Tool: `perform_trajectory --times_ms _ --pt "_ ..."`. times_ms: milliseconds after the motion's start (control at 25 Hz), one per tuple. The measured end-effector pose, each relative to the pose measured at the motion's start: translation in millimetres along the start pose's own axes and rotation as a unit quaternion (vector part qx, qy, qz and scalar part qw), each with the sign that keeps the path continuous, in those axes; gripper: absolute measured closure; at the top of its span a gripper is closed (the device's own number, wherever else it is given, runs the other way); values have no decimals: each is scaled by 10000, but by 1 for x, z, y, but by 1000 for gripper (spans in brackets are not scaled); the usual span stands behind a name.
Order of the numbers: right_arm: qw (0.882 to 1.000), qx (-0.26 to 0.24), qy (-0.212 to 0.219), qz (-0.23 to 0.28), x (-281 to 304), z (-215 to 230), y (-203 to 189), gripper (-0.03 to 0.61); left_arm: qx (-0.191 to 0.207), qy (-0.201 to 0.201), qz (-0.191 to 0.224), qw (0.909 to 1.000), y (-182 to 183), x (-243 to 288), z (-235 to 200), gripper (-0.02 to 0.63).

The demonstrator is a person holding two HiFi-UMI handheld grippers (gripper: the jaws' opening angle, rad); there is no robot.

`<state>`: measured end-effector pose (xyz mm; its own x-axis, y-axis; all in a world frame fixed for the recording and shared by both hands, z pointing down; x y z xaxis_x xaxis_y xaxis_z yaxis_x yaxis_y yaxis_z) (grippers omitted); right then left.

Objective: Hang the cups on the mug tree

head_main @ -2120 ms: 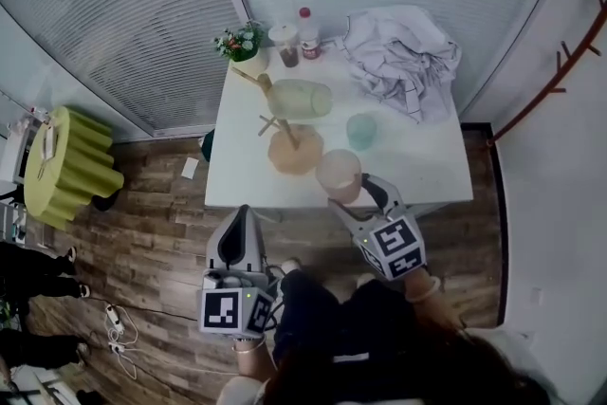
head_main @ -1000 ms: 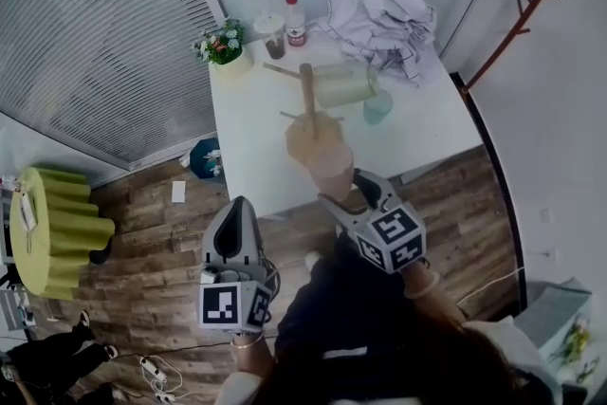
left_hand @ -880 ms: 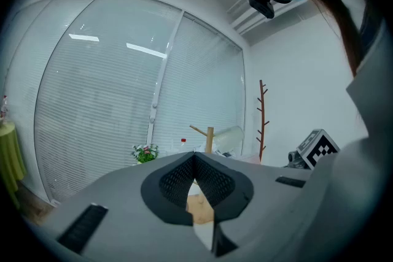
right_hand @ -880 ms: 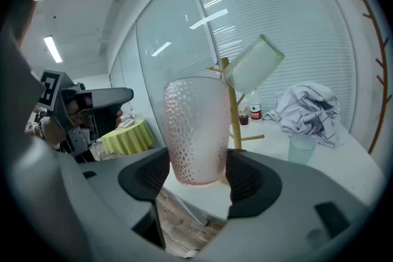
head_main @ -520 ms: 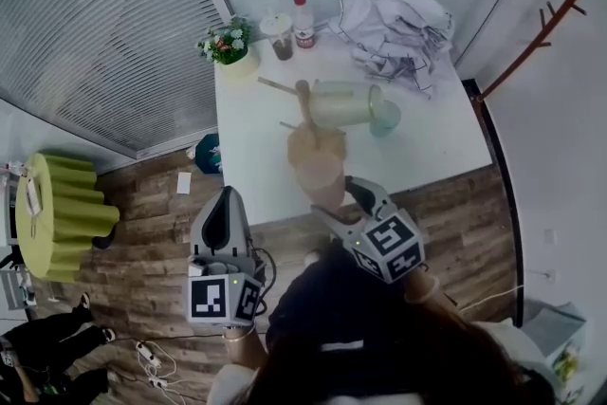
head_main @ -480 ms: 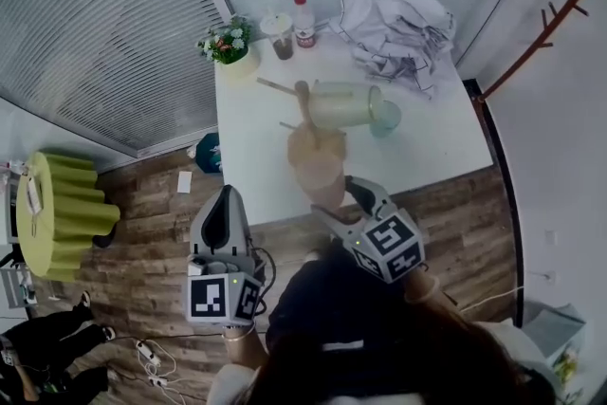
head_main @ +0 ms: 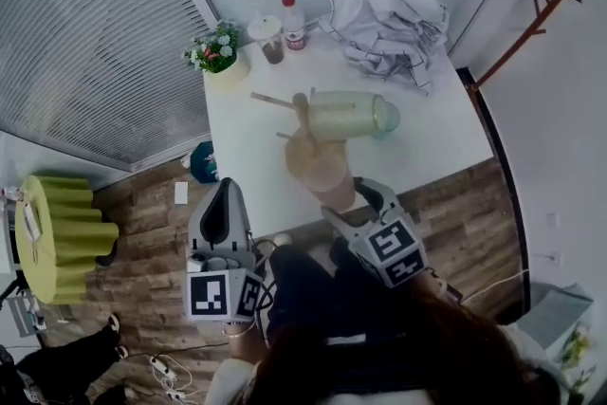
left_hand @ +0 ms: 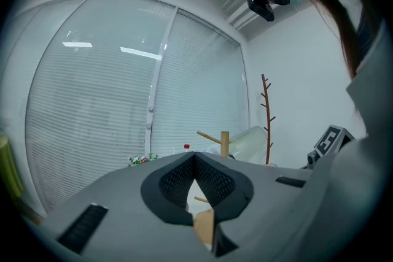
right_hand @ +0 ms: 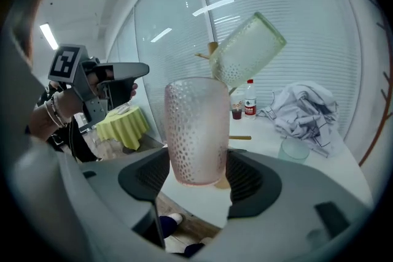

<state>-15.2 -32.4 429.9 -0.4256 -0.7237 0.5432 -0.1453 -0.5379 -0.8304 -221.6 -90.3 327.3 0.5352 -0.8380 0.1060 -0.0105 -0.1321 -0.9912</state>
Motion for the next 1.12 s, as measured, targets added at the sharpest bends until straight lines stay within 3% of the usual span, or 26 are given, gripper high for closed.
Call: perform_trajectory --times_ms 360,520,1120 --pt "9912 233 -1275 -257 13 -15 5 284 -7 -1047 -292 9941 -5 36 -43 614" --pt "9869 348 -1526 -402 16 -24 6 284 32 -1368 -174 9904 -5 50 -50 614" --pt "9655 577 -2331 -1013 37 -44 21 284 218 -2088 -481 9765 -15 58 -82 614"
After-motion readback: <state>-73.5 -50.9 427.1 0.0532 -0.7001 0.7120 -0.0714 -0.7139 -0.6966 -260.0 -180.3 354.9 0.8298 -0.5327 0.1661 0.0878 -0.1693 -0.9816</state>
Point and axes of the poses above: the fingertips, and each gripper's own axes: x forward along the fingers, z to its right, y out of its top, the point moved 7 cm from there along -x, backward along the fingers, and after that the axes turned 2 degrees about -x, right-handed, at the moved point
